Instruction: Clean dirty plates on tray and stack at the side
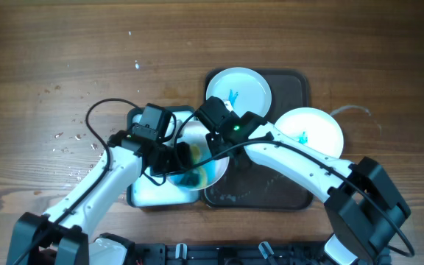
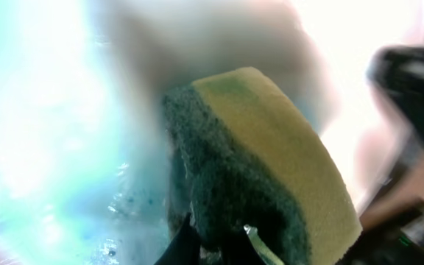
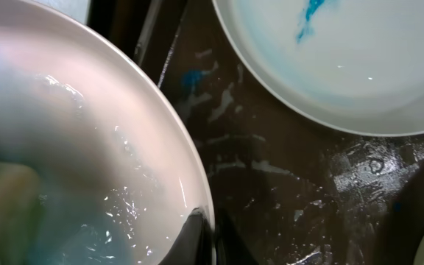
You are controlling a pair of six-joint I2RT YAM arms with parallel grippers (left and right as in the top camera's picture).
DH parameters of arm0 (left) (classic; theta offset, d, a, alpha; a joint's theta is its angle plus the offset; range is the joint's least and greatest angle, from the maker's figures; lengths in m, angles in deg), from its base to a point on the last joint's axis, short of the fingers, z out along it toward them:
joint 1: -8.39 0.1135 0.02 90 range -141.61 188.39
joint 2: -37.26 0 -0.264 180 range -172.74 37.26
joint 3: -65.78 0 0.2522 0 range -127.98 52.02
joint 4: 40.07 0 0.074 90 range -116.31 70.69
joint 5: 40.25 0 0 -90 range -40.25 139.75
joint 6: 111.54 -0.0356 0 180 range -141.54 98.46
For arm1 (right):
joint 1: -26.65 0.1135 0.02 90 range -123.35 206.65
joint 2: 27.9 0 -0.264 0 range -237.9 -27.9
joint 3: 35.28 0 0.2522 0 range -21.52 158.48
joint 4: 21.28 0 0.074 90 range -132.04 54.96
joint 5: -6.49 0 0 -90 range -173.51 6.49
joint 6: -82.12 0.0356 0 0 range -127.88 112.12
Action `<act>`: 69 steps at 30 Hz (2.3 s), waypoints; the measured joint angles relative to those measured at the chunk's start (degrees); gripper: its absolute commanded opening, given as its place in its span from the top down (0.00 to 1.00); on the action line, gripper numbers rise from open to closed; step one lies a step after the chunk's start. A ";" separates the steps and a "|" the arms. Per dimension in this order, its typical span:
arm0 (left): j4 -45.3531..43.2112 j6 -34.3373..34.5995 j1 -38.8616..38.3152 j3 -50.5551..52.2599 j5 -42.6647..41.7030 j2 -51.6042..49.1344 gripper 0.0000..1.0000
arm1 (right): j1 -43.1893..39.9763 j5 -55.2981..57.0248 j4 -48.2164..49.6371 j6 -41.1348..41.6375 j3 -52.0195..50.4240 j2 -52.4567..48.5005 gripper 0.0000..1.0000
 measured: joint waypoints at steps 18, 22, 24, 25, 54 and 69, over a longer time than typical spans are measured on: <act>16.11 0.02 13.68 -1.16 13.94 20.96 0.89 | 0.09 8.59 -6.29 -4.59 1.18 12.76 0.96; 11.98 0.85 13.68 4.42 14.80 16.61 0.39 | 3.26 17.97 -5.92 -10.47 1.27 14.23 0.96; 11.02 1.33 13.68 4.98 14.29 15.19 0.36 | 6.78 22.75 -3.65 -13.09 1.31 14.23 0.96; 10.97 1.33 13.68 4.92 13.94 15.15 0.34 | 9.05 24.98 -2.75 -14.25 1.33 14.23 0.96; 28.46 5.64 33.51 -10.08 11.45 36.85 0.00 | 30.88 55.08 22.95 -53.57 1.40 14.23 0.96; 28.46 5.64 33.51 -10.08 11.45 36.85 0.00 | 30.88 57.31 22.95 -54.58 1.40 14.23 0.96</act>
